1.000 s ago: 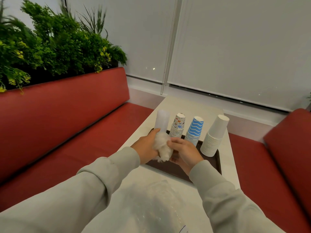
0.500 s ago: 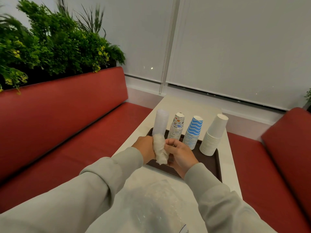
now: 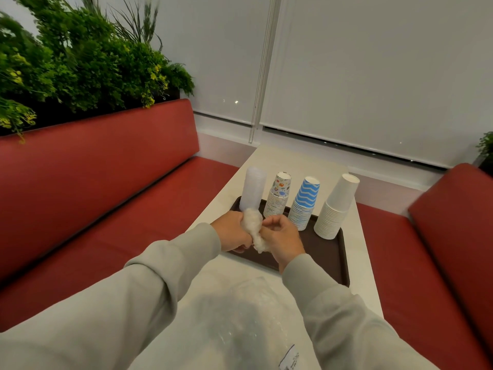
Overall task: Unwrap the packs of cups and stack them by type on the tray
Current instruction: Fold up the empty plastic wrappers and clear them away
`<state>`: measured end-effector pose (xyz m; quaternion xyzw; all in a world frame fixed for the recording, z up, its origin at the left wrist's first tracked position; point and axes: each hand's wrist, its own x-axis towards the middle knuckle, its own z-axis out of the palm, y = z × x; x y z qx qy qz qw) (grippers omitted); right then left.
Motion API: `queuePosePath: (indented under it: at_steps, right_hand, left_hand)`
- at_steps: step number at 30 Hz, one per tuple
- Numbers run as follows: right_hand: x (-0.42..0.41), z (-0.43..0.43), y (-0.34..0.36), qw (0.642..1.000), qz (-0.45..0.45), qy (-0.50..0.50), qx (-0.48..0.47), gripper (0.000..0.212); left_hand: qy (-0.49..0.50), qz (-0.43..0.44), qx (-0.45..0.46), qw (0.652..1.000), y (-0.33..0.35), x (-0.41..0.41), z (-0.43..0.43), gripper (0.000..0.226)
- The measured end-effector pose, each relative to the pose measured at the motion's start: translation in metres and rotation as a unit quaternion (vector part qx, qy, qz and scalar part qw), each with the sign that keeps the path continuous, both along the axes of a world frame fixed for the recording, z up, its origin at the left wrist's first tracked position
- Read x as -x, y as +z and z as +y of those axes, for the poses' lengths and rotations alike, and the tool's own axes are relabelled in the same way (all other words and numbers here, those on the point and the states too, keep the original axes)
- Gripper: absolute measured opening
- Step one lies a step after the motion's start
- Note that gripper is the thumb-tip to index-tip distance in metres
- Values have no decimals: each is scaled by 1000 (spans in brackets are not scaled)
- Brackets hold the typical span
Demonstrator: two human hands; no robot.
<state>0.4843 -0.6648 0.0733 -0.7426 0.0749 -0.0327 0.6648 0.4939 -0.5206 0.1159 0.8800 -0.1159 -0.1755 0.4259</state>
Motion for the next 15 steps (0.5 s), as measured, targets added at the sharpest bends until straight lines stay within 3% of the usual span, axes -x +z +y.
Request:
queuePosePath:
  at_steps: [5, 8, 11, 15]
  right_hand:
    - [3, 5, 4, 999, 19, 26, -6, 23]
    - [5, 6, 7, 997, 30, 69, -8, 14]
    - [4, 6, 3, 995, 19, 90, 30, 26]
    - [-1, 1, 0, 997, 2, 39, 68, 12]
  left_hand:
    - [-5, 15, -47, 999, -5, -6, -2, 5]
    - [1, -52, -93, 994, -11, -8, 2, 12]
    - [-6, -96, -105, 990, -11, -3, 4, 9]
    - [8, -84, -51, 995, -14, -7, 9, 25]
